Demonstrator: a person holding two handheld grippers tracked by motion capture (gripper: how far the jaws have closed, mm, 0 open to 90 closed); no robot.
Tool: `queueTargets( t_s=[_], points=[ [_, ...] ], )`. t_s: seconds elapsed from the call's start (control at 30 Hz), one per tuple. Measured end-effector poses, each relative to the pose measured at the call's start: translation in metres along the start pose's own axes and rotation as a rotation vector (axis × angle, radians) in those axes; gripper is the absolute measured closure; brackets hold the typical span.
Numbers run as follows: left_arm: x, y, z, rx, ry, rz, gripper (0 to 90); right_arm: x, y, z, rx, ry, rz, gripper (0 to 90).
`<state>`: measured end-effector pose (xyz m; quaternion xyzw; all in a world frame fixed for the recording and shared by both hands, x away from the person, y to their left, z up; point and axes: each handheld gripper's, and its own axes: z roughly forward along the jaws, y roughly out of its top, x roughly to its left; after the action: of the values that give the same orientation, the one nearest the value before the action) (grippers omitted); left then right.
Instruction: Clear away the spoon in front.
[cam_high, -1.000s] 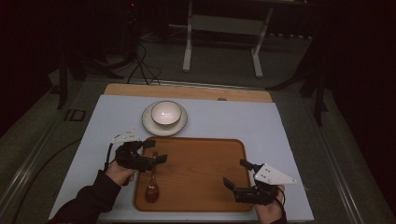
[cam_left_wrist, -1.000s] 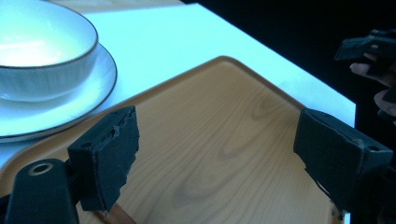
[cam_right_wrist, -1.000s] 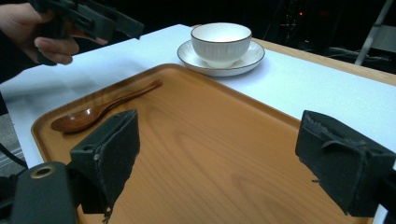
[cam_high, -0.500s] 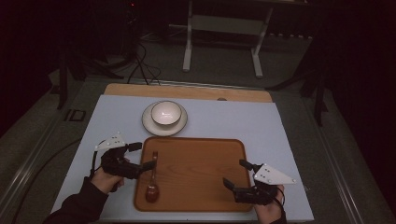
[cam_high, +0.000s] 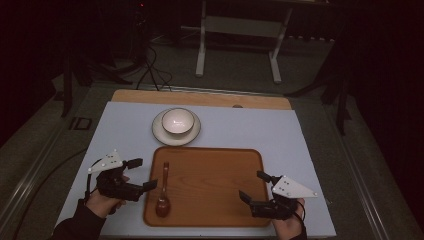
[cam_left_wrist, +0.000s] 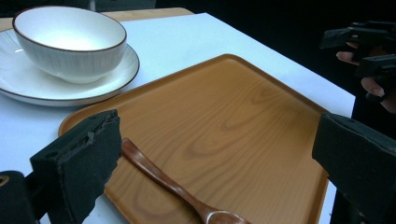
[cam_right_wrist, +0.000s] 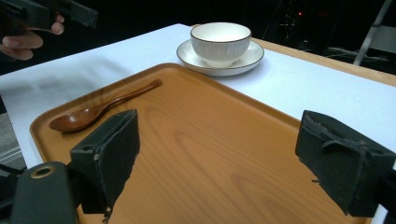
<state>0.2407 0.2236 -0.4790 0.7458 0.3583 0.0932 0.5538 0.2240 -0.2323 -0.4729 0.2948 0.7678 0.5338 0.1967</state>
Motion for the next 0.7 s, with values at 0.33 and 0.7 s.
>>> queueTargets(
  t_s=[0.33, 0.7],
  points=[
    [0.000, -0.013, -0.003, 0.008, 0.019, 0.008, 1.4, 0.000, 0.000, 0.000, 0.002, -0.002, -0.001, 13.7],
    [-0.001, -0.026, 0.001, 0.018, 0.031, 0.014, 1.4, 0.000, 0.000, -0.001, 0.002, -0.004, -0.002, 13.7]
  ],
)
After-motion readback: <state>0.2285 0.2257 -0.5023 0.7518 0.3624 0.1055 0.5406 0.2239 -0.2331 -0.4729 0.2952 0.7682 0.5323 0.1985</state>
